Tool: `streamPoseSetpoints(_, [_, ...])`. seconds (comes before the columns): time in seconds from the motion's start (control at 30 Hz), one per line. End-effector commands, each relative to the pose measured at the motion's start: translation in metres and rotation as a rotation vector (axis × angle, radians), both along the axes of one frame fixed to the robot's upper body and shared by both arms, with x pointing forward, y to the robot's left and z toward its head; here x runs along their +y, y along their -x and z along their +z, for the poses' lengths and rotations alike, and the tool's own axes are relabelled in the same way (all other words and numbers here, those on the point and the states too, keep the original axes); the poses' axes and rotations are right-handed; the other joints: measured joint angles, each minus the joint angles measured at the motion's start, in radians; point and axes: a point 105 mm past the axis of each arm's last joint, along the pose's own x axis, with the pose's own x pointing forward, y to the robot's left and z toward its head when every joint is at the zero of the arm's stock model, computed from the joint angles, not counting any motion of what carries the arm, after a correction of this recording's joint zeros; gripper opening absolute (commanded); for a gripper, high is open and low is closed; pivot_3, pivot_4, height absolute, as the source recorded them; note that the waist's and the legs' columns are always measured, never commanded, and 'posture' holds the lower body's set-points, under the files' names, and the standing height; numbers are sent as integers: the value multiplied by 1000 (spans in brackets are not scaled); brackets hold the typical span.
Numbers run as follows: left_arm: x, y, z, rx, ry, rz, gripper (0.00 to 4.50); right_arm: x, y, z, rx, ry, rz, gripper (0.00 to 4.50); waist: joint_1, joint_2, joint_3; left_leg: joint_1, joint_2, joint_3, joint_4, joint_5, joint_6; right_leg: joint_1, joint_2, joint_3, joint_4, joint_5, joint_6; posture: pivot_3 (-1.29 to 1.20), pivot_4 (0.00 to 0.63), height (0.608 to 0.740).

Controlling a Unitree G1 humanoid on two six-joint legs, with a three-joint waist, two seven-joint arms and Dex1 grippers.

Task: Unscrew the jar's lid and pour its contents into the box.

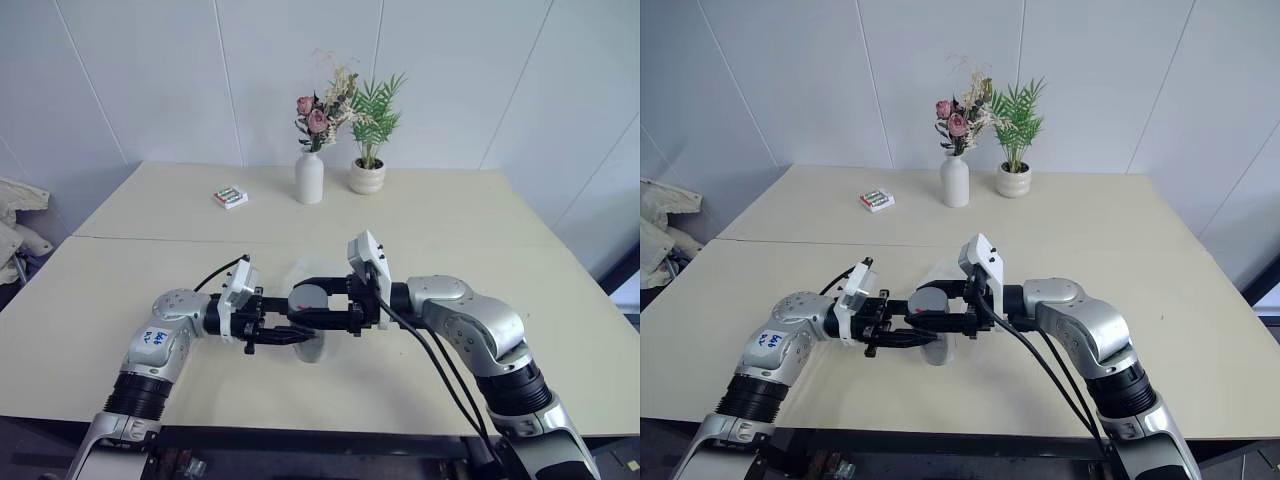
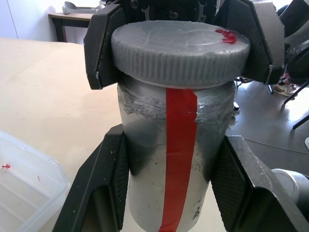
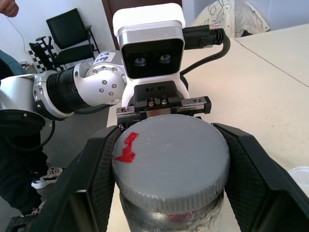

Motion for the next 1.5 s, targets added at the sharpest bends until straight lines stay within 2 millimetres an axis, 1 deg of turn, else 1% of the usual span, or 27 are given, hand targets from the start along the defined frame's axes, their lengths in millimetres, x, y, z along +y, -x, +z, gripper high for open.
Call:
streamPoseSetpoints(0.03, [-2,6,7,-40,11,-20,1976,0,4,21,-38,-93,16,2861,0,0,0,0,0,0,0,0,0,0,0,0,0,0,0,0,150,740])
streamPoseSetpoints(0.23, [0,9,1,-41,-33,-39,1976,0,1,43,28,-232,8,2861,-1,0,0,0,0,0,0,0,0,0,0,0,0,0,0,0,150,740])
streamPoseSetpoints(0.37, [3,11,-5,-37,-67,-48,1976,-4,-3,58,81,-324,-8,2861,1,0,0,0,0,0,0,0,0,0,0,0,0,0,0,0,150,740])
streamPoseSetpoints(0.47, [4,12,-6,-30,-73,-51,1976,-7,-5,60,80,-328,-28,2861,0,0,0,0,0,0,0,0,0,0,0,0,0,0,0,0,150,740])
streamPoseSetpoints(0.57, [4,12,-6,-32,-72,-48,1976,-17,-11,56,25,-286,-87,2861,1,0,0,0,0,0,0,0,0,0,0,0,0,0,0,0,150,740])
streamPoseSetpoints(0.6, [6,12,-5,-33,-70,-39,1976,-34,-19,54,-14,-267,-164,2861,1,0,0,0,0,0,0,0,0,0,0,0,0,0,0,0,150,740])
streamPoseSetpoints(0.63, [7,12,-5,-33,-69,-33,1976,-46,-25,52,-42,-253,-216,2861,2,0,0,0,0,0,0,0,0,0,0,0,0,0,0,0,150,740])
streamPoseSetpoints(0.7, [12,11,-3,-35,-59,-7,1976,-91,-49,39,-123,-193,-457,2861,7,0,0,-1,0,0,0,0,0,0,-1,0,-1,0,0,0,150,740])
streamPoseSetpoints(0.73, [13,11,-3,-36,-55,1,1976,-106,-55,34,-137,-174,-528,2861,7,0,0,-1,-1,0,0,0,0,0,-1,0,-2,0,0,0,150,740])
streamPoseSetpoints(0.77, [14,11,-2,-37,-53,6,1976,-115,-58,31,-146,-162,-569,2861,6,0,0,-2,-1,0,0,0,0,0,-2,0,-3,0,0,0,150,740])
streamPoseSetpoints(0.83, [16,10,2,-43,-24,31,1976,-149,-66,15,-143,-150,-705,2861,3,0,0,-3,-2,0,0,0,1,-1,-2,0,-5,0,1,0,150,740])
streamPoseSetpoints(0.9, [17,9,6,-46,-8,46,1976,-172,-70,3,-152,-141,-789,2861,0,0,0,-4,-1,0,0,0,1,-1,-1,0,-5,1,1,0,150,740])
streamPoseSetpoints(0.93, [18,10,8,-50,0,55,1976,-190,-75,-8,-130,-156,-868,2861,-2,0,0,-4,-1,0,-1,0,1,-2,-1,0,-5,1,1,0,150,740])
streamPoseSetpoints(0.97, [19,10,9,-52,6,62,1976,-202,-77,-16,-114,-165,-922,2861,-2,0,0,-4,-1,0,-1,0,1,-2,-1,0,-4,1,1,0,150,740])
streamPoseSetpoints(1.0, [20,10,12,-59,12,72,1976,-219,-82,-31,-88,-172,-1003,2861,-1,0,0,-4,-1,0,-1,0,1,-2,-1,0,-4,1,1,0,150,740])
streamPoseSetpoints(1.03, [20,10,13,-63,16,78,1976,-229,-84,-41,-73,-176,-1053,2861,-1,0,0,-3,-1,0,-1,0,1,-1,-1,0,-3,1,1,0,150,740])
streamPoseSetpoints(1.07, [20,10,14,-64,20,82,1976,-235,-86,-52,-64,-152,-1081,2861,-2,0,0,-3,-1,1,0,0,1,-1,-1,0,-3,1,1,0,150,740])
streamPoseSetpoints(1.13, [21,10,16,-66,23,88,1976,-239,-89,-66,-61,-118,-1106,2861,-2,0,0,-2,-1,2,0,0,1,-1,-1,2,-2,1,2,0,150,740])
streamPoseSetpoints(1.2, [20,11,18,-69,31,98,1976,-238,-92,-86,-33,-77,-1111,2861,-6,0,0,1,-1,4,0,0,1,0,-1,4,-1,1,2,0,150,740])
streamPoseSetpoints(1.3, [20,11,19,-67,41,108,1976,-236,-98,-108,18,-58,-1128,2861,-13,0,0,4,-1,5,0,0,1,3,0,6,0,1,2,0,150,740])
streamPoseSetpoints(1.37, [20,12,20,-62,48,112,1976,-235,-101,-115,37,-44,-1135,2861,-22,0,0,5,-1,5,0,0,1,3,0,7,0,1,2,0,150,740])
streamPoseSetpoints(1.47, [20,12,22,-57,57,116,1976,-236,-103,-117,53,-54,-1144,2861,-25,0,0,8,-1,7,0,1,1,6,0,9,0,2,3,0,150,740])
streamPoseSetpoints(1.5, [21,12,23,-56,58,119,1976,-237,-103,-117,53,-57,-1142,3115,-25,0,0,9,-1,7,0,1,1,7,0,9,0,2,3,0,150,740])
